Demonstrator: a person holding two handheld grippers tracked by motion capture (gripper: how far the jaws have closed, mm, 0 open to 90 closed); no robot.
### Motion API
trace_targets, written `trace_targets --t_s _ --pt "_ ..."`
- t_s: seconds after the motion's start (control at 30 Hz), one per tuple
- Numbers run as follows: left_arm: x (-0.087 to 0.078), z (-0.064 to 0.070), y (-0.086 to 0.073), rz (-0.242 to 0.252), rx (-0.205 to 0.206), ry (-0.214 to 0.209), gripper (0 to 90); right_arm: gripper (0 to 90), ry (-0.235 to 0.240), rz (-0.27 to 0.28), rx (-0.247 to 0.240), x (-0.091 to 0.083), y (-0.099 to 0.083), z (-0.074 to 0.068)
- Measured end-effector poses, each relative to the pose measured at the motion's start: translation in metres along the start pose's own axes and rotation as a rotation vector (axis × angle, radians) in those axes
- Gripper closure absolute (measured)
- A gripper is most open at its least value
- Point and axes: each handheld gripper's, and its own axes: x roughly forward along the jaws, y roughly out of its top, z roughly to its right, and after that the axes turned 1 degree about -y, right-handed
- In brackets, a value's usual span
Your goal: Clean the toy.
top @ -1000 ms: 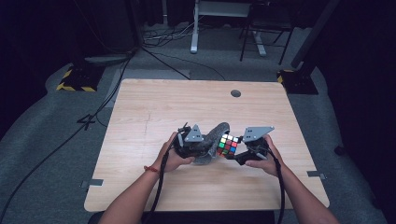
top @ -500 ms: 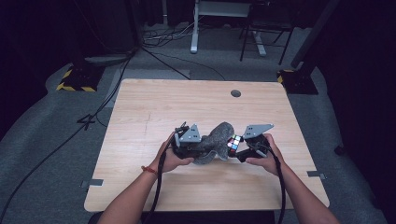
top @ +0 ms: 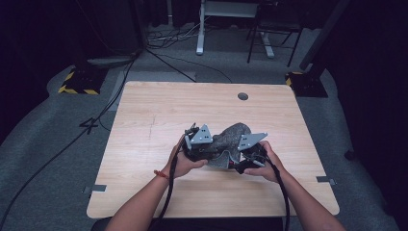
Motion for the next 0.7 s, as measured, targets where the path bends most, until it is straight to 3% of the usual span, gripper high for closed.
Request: trace_targets --t_s 0.2,0.3,0.33,0.7 --pt "0.001 -0.001 -0.002 -0.042 0.027 0.013 70.0 34.0 -0.005 -0.014 0.006 0.0 -0.002 0.002" --pt "-0.001 -0.003 -0.004 -0.054 0.026 0.0 70.2 34.0 -0.027 -0.014 0.012 -0.005 -0.003 0.005" --pt "-0.003 -0.003 -0.005 -0.077 0.038 0.003 70.2 34.0 -0.039 -0.008 0.024 -0.009 -0.005 0.008" --pt "-0.002 -0.009 -0.013 -0.136 0.029 0.028 70.1 34.0 -0.065 0.024 0.058 -0.02 -0.01 0.017"
